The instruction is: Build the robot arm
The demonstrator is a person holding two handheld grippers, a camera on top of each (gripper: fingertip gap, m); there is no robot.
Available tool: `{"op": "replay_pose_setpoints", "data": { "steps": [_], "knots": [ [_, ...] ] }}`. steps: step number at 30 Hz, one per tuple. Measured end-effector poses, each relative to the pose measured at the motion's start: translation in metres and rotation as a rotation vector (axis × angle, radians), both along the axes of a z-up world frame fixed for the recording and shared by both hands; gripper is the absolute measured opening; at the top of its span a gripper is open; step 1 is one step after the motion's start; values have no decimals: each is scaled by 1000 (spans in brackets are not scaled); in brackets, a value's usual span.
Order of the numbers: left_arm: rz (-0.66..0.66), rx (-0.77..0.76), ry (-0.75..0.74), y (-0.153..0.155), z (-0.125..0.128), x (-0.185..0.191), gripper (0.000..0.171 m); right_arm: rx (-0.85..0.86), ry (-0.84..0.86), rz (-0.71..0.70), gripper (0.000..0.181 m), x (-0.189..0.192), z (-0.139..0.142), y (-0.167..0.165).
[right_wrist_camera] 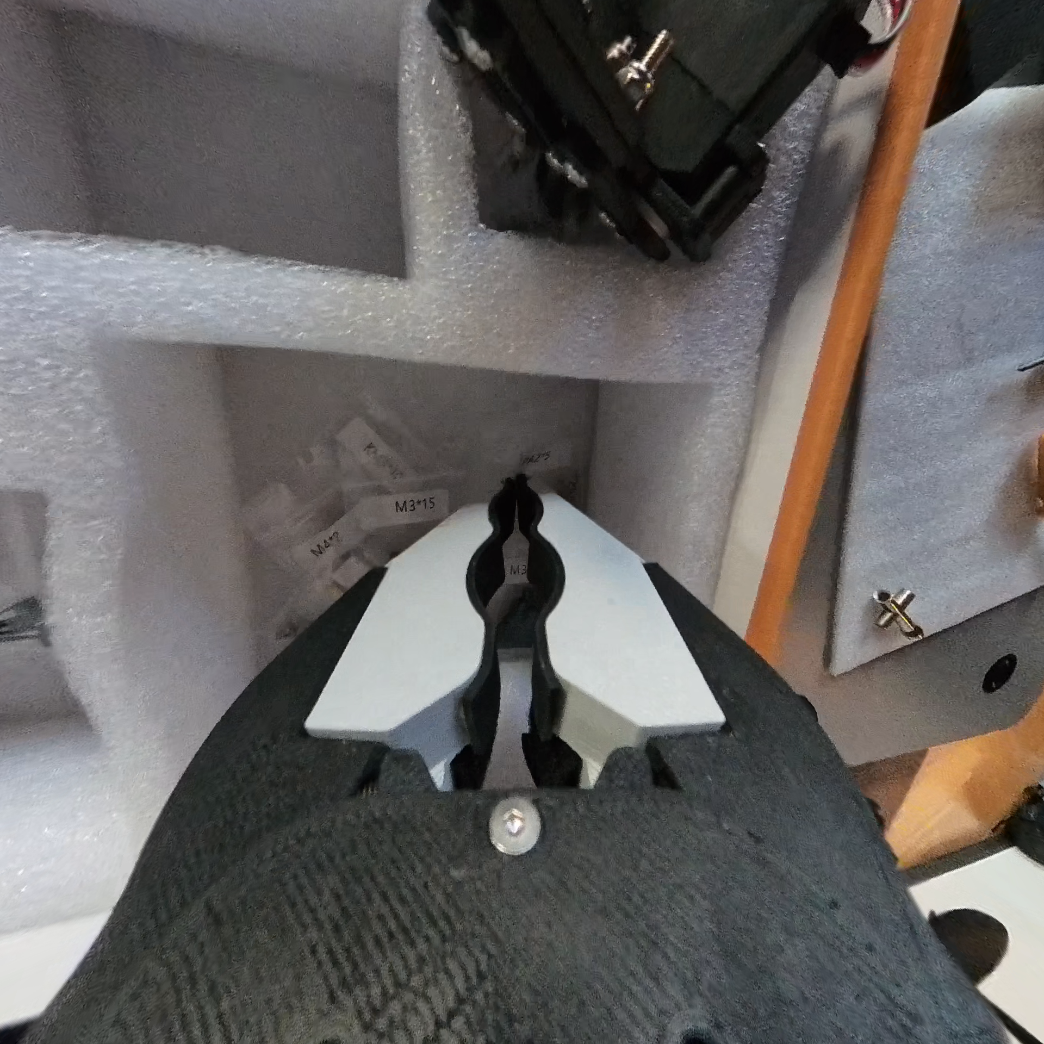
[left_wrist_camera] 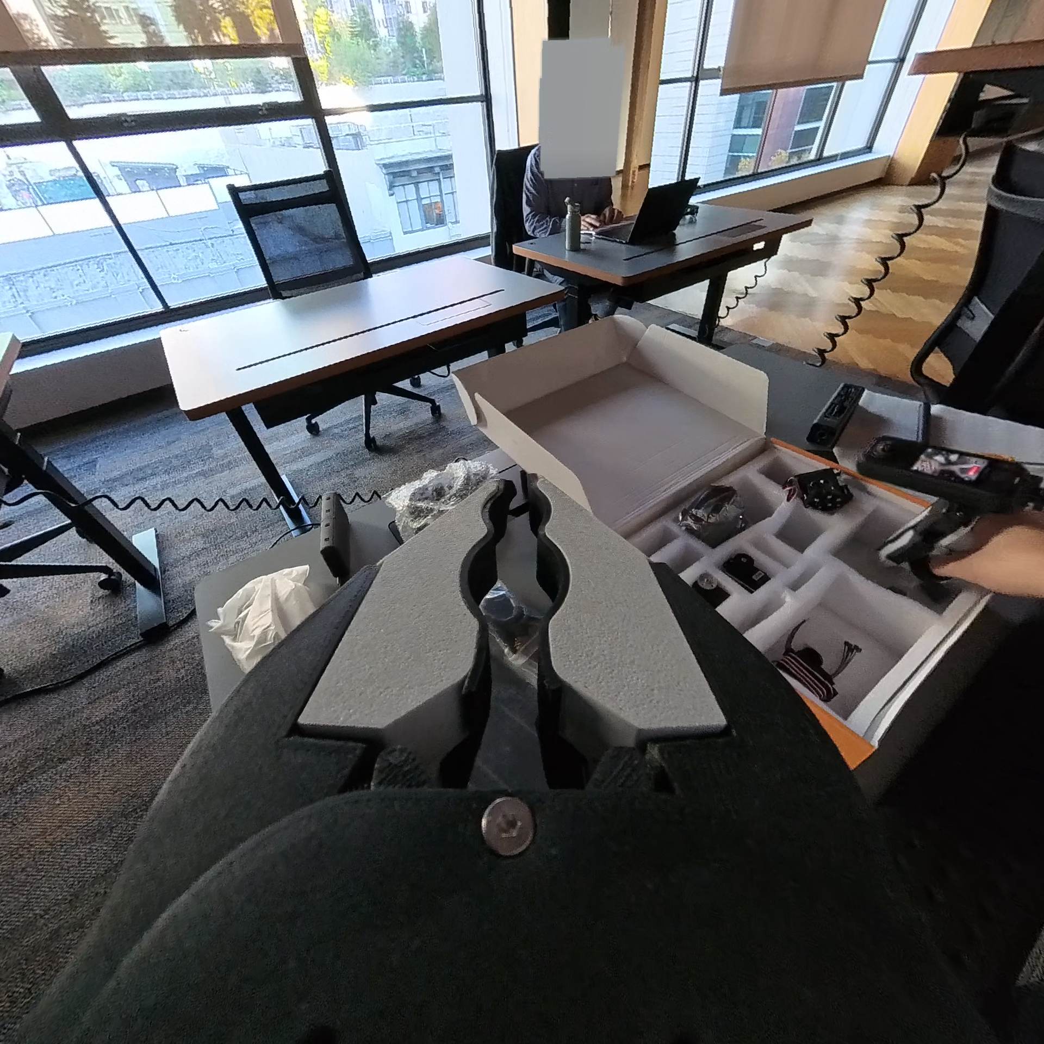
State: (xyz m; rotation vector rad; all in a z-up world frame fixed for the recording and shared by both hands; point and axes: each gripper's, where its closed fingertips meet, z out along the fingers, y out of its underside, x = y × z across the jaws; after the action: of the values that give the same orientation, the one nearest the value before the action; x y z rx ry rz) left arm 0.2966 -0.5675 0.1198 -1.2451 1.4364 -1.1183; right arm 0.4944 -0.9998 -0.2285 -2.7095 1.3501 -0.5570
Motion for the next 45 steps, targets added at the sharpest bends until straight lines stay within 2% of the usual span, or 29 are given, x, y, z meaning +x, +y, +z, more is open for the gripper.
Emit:
{"op": "replay_pose_setpoints", "data": {
  "steps": [3,6,8,11,15,19,25,27,28,29,32,35,36,38,41,43,45],
  "knots": [
    [-52,-25,20,-16,-7,6,5,63,-57,34,0,-8,21,10],
    [-160,-150,73,-52,-26,21,12,145,-162,123,0,-22,62,32],
    [-252,-290,148,-89,-46,35,24,221,-229,199,0,-40,97,55],
    [-385,-601,291,-154,-70,58,42,310,-345,302,0,-70,157,88],
    [-490,-845,460,-223,-87,88,33,383,-503,366,0,-99,226,114],
    [-623,-922,589,-277,-83,94,32,382,-594,388,0,-112,256,118],
    [-744,-1023,682,-314,-70,84,30,382,-643,366,0,-120,269,109],
    [-774,-1011,710,-322,-71,77,24,372,-657,372,0,-122,273,106],
    [-798,-1003,710,-326,-70,74,16,371,-662,371,0,-123,274,105],
    [-829,-1014,698,-328,-65,72,0,365,-656,366,0,-124,274,103],
    [-853,-982,703,-330,-64,67,0,375,-640,374,4,-128,271,103],
    [-957,-910,731,-330,-59,51,0,482,-523,438,45,-147,264,113],
    [-998,-871,736,-327,-58,45,0,552,-465,450,48,-156,267,115],
    [-1115,-760,752,-320,-55,27,0,694,-323,475,50,-173,281,112],
    [-1344,-471,831,-307,-57,-10,0,857,-155,653,48,-195,314,113],
    [-1462,-260,872,-298,-59,-31,0,902,-53,782,37,-204,322,117],
    [-1522,-168,884,-295,-51,-40,0,970,72,829,35,-210,320,126]
  ]
}}
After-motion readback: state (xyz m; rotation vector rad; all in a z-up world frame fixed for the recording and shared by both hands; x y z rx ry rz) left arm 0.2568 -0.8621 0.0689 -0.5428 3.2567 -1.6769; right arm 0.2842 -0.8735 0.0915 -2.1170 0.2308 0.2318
